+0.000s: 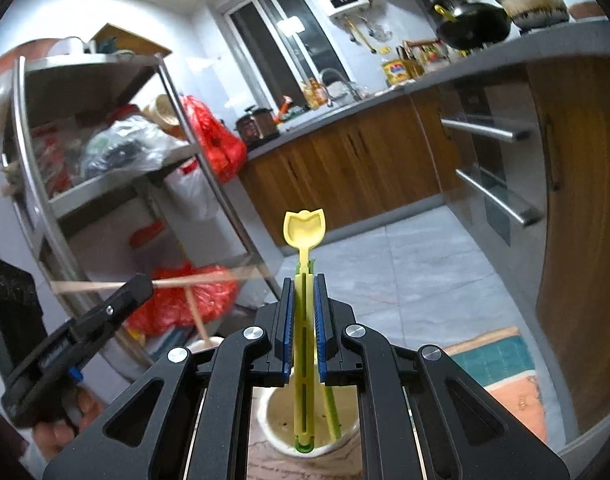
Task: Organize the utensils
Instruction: 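Carry the chopstick toward the larger cup while the right tool carries the yellow utensil toward the smaller cup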
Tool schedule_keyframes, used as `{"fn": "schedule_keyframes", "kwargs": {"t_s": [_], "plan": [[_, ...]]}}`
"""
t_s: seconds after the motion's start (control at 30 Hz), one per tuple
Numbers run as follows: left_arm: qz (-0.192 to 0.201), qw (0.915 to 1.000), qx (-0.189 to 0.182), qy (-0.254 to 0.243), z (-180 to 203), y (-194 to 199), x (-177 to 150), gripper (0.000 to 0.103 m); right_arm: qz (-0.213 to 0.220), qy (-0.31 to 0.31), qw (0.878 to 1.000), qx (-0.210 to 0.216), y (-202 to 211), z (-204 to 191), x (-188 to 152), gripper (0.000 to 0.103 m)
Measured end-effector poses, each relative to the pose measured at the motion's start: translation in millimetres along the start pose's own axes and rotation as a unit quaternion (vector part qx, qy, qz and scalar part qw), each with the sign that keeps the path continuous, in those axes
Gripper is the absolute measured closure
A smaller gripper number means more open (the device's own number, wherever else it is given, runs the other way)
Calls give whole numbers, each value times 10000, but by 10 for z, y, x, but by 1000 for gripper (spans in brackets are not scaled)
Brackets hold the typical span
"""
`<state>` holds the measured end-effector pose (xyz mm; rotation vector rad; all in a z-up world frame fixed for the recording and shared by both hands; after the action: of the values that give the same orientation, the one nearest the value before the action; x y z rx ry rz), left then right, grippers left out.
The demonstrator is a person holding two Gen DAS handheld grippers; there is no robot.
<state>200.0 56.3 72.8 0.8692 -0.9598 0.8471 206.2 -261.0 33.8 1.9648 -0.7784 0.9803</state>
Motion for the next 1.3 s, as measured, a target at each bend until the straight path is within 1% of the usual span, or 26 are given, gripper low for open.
{"fn": "schedule_keyframes", "kwargs": {"t_s": [0.07, 0.13, 0.17, 0.27, 0.37, 0.47, 0.57, 0.63, 0.77, 0.93, 1.17, 1.3], "plan": [[14, 9999, -80, -130, 40, 14, -57, 99, -79, -43, 10000, 9, -51, 28, -50, 93], [49, 9996, -15, -279, 71, 73, -85, 99, -78, -3, 10000, 8, -48, 29, -73, 93], [135, 9994, -31, -312, 83, 138, -75, 99, -51, 16, 10000, 17, -41, 30, -76, 93], [87, 9996, -65, -271, 86, 258, -17, 99, -5, 13, 10000, 84, -22, 40, -67, 93], [-83, 9994, -212, -263, 84, 426, 40, 99, 111, -31, 9999, 113, -4, 78, -40, 93], [-279, 9988, -184, -349, 95, 586, 83, 99, 265, -109, 9996, 77, -34, 111, 12, 93], [-710, 9963, -68, -482, 105, 652, 89, 99, 419, -109, 9991, -20, -105, 86, 59, 93], [-1021, 9930, 83, -583, 101, 624, 72, 99, 482, -55, 9988, -108, -169, 57, 68, 93], [-1462, 9866, 303, -660, 60, 438, -27, 99, 601, 167, 9971, -426, -266, 4, 17, 93], [-1768, 9809, 355, -724, 54, 250, -135, 99, 569, 307, 9963, -560, -284, -8, -108, 93], [-1990, 9757, 496, -766, 47, 58, -244, 98, 471, 387, 9966, -557, -266, -21, -208, 93], [-2006, 9753, 567, -734, 35, -7, -259, 99, 413, 397, 9968, -560, -263, -13, -255, 93]]}}
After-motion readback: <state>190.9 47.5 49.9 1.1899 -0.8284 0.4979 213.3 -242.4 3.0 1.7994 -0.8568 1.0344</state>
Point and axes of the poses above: each gripper's, at about its wrist camera, not at the fingertips, and y roughly against the way its jaws point, z to its right, x to its top, the point moved 3 cm from there along -y, roughly the way its jaws point, and after that the axes turned 6 degrees about -x, right-handed, at the moved point
